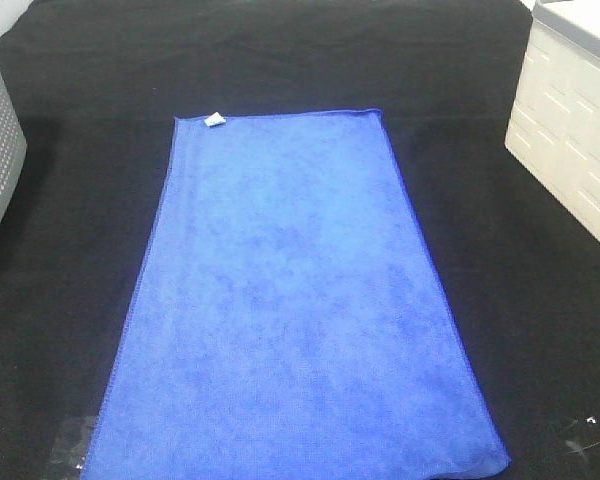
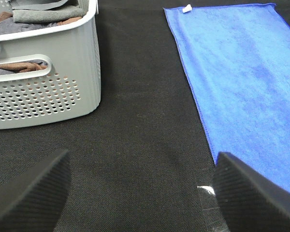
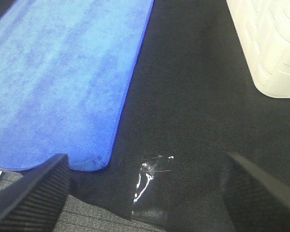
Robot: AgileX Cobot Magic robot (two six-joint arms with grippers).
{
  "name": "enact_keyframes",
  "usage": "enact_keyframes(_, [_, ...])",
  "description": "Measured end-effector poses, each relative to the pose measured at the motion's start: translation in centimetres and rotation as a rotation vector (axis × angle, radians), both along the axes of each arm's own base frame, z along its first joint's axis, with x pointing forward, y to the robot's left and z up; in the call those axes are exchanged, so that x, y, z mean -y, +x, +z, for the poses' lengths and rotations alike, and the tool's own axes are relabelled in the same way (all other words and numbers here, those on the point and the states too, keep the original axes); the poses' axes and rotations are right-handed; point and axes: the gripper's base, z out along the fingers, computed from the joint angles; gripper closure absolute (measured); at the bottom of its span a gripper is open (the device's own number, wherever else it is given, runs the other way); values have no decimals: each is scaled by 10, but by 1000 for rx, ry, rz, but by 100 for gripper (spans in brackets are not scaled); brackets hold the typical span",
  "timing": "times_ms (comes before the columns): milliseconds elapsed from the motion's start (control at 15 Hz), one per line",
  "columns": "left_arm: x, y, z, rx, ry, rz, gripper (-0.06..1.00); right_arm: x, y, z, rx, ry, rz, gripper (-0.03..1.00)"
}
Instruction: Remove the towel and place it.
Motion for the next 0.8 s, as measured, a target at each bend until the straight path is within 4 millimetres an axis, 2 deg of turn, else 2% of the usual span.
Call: enact_keyframes(800, [0,0,0,0,0,0,20,0,0,0,0,1,1,16])
